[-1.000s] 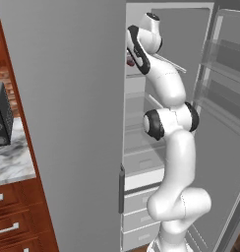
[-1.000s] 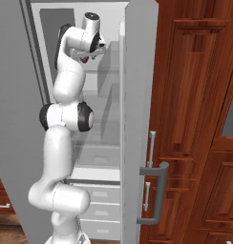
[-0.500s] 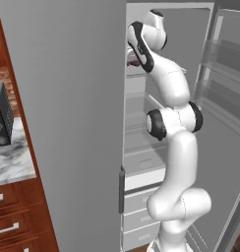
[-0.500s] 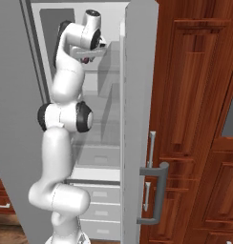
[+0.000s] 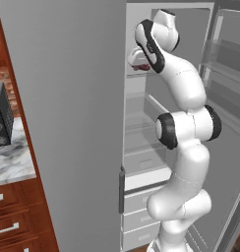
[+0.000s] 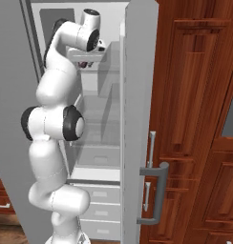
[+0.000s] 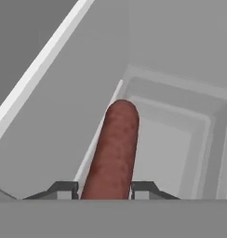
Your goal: Retrieve the sausage and cheese from the fridge and place them on the cutting board on the counter.
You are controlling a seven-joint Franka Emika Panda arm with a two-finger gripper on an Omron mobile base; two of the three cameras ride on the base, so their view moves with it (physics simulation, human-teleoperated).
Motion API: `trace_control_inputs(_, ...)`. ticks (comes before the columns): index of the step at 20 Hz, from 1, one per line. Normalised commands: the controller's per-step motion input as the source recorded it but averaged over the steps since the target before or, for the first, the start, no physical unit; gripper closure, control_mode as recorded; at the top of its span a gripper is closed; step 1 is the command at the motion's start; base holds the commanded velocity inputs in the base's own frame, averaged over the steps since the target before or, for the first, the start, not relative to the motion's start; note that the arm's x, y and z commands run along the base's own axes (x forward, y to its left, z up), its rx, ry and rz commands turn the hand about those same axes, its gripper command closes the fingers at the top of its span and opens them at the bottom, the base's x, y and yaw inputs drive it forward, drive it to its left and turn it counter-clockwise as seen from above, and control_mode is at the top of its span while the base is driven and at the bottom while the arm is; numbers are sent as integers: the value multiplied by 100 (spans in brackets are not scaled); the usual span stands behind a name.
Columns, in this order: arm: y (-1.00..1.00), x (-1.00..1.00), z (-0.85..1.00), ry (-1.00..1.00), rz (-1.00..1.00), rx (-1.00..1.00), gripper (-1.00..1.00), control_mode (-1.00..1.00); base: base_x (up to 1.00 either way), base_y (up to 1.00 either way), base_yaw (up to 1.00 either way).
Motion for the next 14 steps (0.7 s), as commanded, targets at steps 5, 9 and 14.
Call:
trace_control_inputs(5,0,-94,-50,-15,-14,3,100,-100,0,0,0)
trace_control_inputs(9,0,-94,-39,-10,-13,5,100,-100,0,0,0)
trace_control_inputs(14,-7,-94,-1,7,-6,8,100,-100,0,0,0)
